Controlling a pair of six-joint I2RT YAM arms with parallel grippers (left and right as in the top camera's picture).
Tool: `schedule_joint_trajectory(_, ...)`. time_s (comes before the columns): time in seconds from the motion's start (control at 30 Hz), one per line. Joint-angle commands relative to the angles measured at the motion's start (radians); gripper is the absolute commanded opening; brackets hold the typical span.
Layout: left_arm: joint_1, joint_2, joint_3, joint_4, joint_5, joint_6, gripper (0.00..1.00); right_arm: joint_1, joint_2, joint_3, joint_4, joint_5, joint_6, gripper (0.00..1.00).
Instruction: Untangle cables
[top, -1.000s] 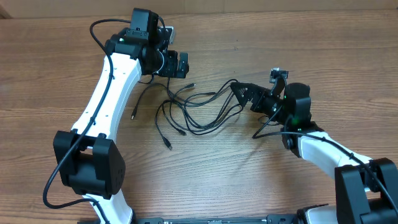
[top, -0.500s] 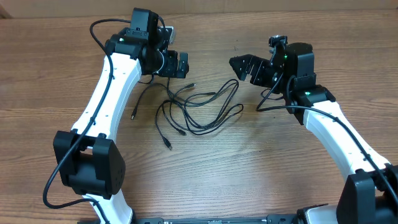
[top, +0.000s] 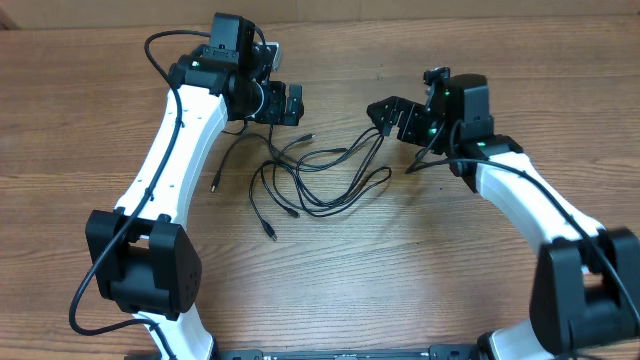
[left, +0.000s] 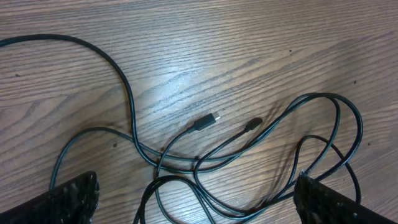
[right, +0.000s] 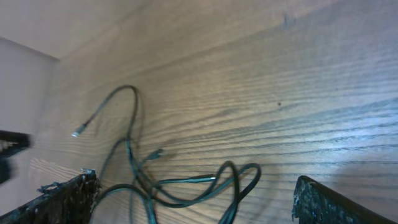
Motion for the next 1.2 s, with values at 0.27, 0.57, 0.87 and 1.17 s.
schedule_joint_trajectory(0.27, -0.005, -0.018, 0.010, 0.000, 0.001, -0.010, 1.00, 0.025, 0.081, 0.010, 0.081, -0.050, -0.007, 1.00)
schedule_joint_trajectory(0.57, -0.005, -0.018, 0.010, 0.000, 0.001, -0.010, 1.00, 0.125, 0.082, 0.010, 0.113, 0.086, -0.007, 0.99)
schedule_joint_trajectory(0.87, -0.005, -0.018, 0.010, 0.000, 0.001, -0.010, 1.00, 0.125, 0.082, 0.010, 0.073, 0.161, -0.004, 0.95)
schedule_joint_trajectory(1.17, -0.005, -0.018, 0.010, 0.000, 0.001, -0.010, 1.00, 0.125, 0.082, 0.008, 0.059, 0.160, -0.004, 0.95)
